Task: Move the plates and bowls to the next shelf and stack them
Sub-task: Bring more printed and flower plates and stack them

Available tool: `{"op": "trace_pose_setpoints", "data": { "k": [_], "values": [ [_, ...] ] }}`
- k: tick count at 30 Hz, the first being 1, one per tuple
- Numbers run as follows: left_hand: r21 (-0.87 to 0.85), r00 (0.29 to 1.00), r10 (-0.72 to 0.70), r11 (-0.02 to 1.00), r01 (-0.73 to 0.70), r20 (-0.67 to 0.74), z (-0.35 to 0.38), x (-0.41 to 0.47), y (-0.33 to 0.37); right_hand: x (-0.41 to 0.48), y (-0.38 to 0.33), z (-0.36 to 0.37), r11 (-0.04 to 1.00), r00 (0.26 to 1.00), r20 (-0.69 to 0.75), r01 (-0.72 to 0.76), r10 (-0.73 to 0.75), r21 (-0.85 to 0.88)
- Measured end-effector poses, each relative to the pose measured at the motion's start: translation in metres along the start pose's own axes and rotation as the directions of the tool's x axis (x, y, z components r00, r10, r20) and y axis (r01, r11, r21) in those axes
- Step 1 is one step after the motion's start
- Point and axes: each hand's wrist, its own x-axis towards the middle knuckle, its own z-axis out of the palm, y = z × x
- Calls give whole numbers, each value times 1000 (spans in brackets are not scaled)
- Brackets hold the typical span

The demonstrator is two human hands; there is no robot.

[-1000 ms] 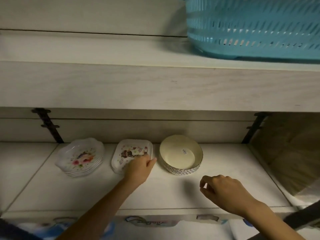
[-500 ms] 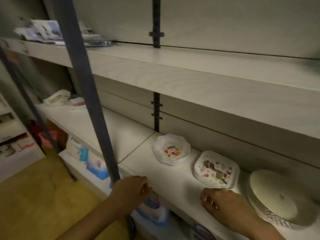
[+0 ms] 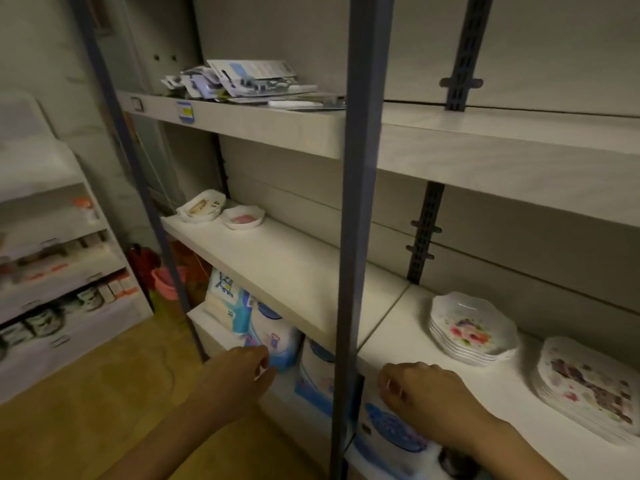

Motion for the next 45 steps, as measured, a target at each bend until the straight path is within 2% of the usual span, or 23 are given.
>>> {"op": "trace_pose_setpoints", "data": {
  "k": [10, 18, 28, 32, 36, 45],
  "values": [
    [-2, 997, -65, 998, 65, -31, -45, 14, -137, 112, -122, -3, 995, 995, 17, 100, -100, 20],
    [18, 991, -131, 991, 131, 8, -55, 75, -222, 219, -150, -10, 993, 993, 7, 115, -115, -6],
    [15, 988, -150, 989, 150, 20, -95, 208, -317, 379, -158, -21, 997, 997, -54, 63, -61, 42],
    [-4, 979, -175, 984, 176, 101, -90, 253, -345, 416, -156, -21, 998, 998, -64, 28, -25, 53],
    [-27, 984, -135, 990, 139, 113, -82, 305, -377, 448, -154, -20, 997, 993, -104, -57, 62, 47],
    [-116, 987, 93, 990, -78, 134, -73, 434, -468, 534, -195, -10, 925, 925, -73, -367, 374, 94]
  ]
}}
